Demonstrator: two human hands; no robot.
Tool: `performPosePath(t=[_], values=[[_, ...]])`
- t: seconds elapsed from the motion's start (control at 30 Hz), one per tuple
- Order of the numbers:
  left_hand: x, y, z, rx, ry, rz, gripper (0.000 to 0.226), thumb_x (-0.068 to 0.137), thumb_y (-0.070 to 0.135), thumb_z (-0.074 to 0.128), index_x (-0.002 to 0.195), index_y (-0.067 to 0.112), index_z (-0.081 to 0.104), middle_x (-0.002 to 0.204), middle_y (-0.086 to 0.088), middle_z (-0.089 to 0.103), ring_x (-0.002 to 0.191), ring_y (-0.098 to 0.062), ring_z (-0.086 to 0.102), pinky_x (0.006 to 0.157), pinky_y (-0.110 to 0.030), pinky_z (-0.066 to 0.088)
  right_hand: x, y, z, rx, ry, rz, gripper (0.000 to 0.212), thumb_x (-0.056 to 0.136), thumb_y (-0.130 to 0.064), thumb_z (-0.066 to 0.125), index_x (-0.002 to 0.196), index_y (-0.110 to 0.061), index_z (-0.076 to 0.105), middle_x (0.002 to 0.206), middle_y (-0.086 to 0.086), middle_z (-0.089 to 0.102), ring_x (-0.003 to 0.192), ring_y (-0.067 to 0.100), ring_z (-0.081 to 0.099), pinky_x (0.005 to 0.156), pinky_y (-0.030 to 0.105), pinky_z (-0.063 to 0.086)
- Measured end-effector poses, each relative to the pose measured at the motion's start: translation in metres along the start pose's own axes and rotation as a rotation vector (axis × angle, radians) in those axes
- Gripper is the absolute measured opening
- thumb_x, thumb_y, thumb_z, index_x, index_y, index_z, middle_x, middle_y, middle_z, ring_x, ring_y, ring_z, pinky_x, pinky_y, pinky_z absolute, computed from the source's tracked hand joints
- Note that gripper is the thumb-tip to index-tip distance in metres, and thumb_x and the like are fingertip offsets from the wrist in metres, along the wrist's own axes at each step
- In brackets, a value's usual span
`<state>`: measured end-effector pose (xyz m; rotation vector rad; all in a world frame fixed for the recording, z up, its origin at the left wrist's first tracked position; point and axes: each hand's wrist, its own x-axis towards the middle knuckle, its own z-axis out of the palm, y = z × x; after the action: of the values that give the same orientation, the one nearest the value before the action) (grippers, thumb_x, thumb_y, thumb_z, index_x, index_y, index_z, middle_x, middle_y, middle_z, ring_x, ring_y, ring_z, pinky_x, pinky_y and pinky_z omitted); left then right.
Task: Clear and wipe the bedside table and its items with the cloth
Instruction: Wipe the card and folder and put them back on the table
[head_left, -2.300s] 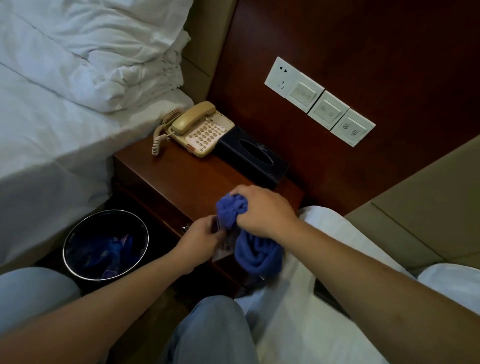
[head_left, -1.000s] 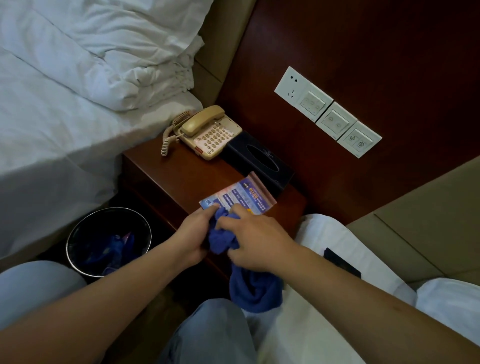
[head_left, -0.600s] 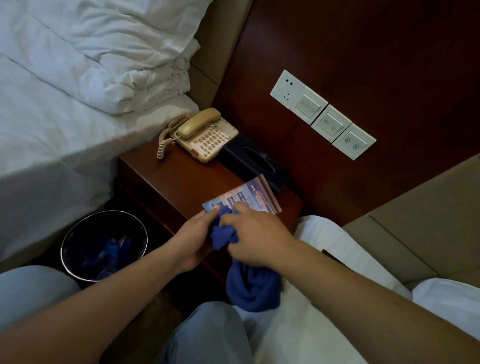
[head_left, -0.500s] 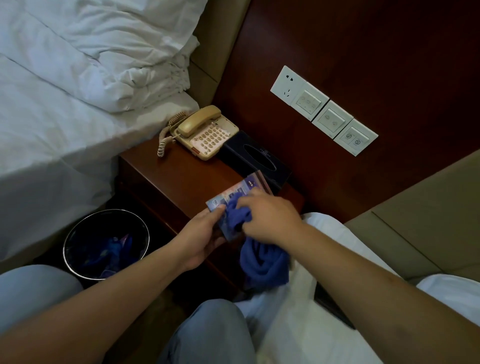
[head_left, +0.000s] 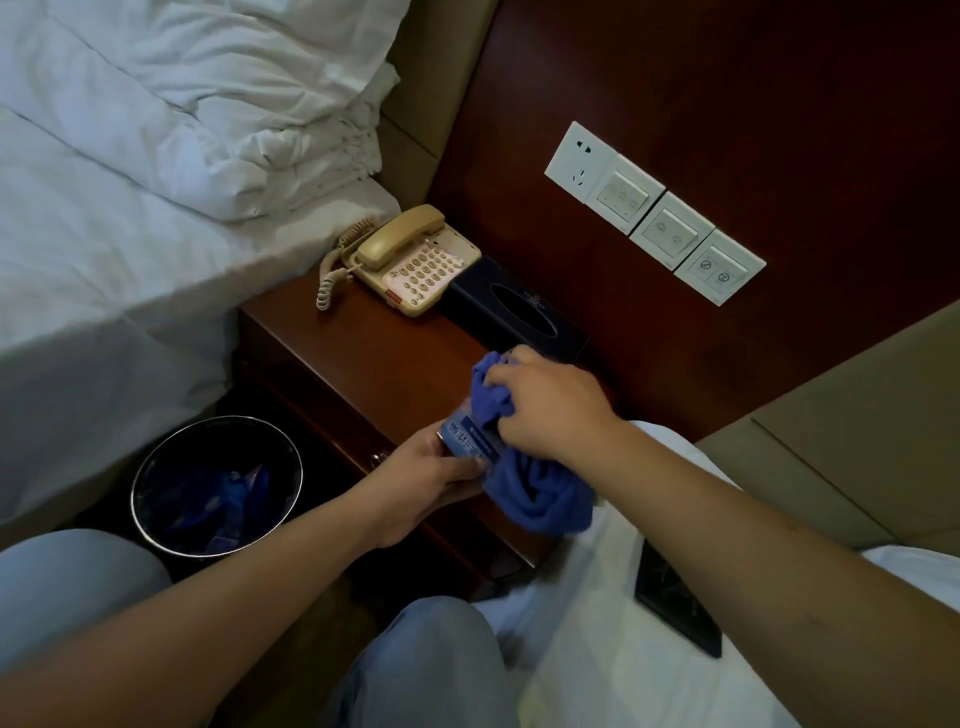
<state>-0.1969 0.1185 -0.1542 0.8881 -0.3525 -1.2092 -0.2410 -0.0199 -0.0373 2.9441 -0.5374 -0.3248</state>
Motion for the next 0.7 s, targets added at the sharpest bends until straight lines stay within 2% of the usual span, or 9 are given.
performPosePath(t=[0.07,0.17,0.33,0.47,0.53,0.6,0.7], values=[[-0.002,0.001,-0.003,0.070,0.006,0.009,0.037,0.098,-0.011,0.055,0.126,0.013,0.061,0.115,-0.005,0.077,0.108,-0.020,0.073,0.087,-0.028,0.060,-0.011,-0.019,0.004,0.020,-0.063,-0.112,0.039,0.086,-0.025,0.061,0.124,-0.033,0.056,0.120,-0.003,0.044,0.083,0.019,0.047,0.072,0.035,0.042],[-0.005,-0.003,-0.004,0.198,0.022,-0.002,0.034,0.098,-0.010,0.055,0.117,0.016,0.063,0.106,0.000,0.078,0.102,-0.017,0.074,0.085,-0.028,0.059,-0.023,-0.026,0.007,0.028,-0.153,-0.247,0.039,0.087,-0.026,0.060,0.124,-0.034,0.056,0.119,-0.005,0.044,0.090,0.023,0.054,0.071,0.034,0.038],[-0.002,-0.004,-0.002,0.198,-0.058,-0.051,0.036,0.100,-0.008,0.055,0.129,0.012,0.062,0.124,-0.009,0.074,0.115,-0.026,0.070,0.098,-0.041,0.057,-0.010,0.011,0.014,0.037,-0.070,0.014,0.042,0.087,-0.023,0.059,0.127,-0.034,0.056,0.123,-0.002,0.045,0.074,0.019,0.050,0.069,0.033,0.037],[-0.002,-0.002,-0.004,0.194,0.034,-0.028,0.033,0.099,-0.009,0.051,0.118,0.013,0.066,0.104,0.000,0.079,0.098,-0.015,0.074,0.082,-0.028,0.059,-0.038,-0.019,0.026,0.197,-0.084,-0.122,0.052,0.086,-0.025,0.060,0.137,-0.036,0.052,0.134,-0.006,0.042,0.103,0.023,0.057,0.078,0.033,0.043],[-0.002,-0.004,-0.003,0.214,0.051,-0.040,0.036,0.098,-0.012,0.050,0.119,0.012,0.066,0.108,-0.005,0.078,0.102,-0.019,0.073,0.087,-0.034,0.059,-0.034,-0.011,0.025,0.179,-0.099,-0.139,0.056,0.086,-0.025,0.060,0.139,-0.039,0.052,0.139,-0.009,0.042,0.112,0.021,0.056,0.087,0.034,0.046],[-0.001,-0.003,-0.003,0.187,0.044,-0.068,0.040,0.097,-0.013,0.050,0.125,0.011,0.064,0.118,-0.013,0.074,0.110,-0.028,0.071,0.096,-0.046,0.058,-0.018,0.012,0.021,0.125,-0.091,-0.044,0.058,0.086,-0.024,0.060,0.141,-0.039,0.052,0.144,-0.009,0.044,0.116,0.023,0.057,0.092,0.035,0.048],[0.001,0.001,-0.004,0.147,0.039,-0.078,0.039,0.099,-0.009,0.053,0.130,0.013,0.062,0.123,-0.014,0.073,0.115,-0.031,0.070,0.096,-0.047,0.058,-0.007,0.033,0.021,0.113,-0.074,0.081,0.057,0.089,-0.023,0.059,0.144,-0.035,0.050,0.148,-0.007,0.044,0.119,0.024,0.057,0.094,0.036,0.049]])
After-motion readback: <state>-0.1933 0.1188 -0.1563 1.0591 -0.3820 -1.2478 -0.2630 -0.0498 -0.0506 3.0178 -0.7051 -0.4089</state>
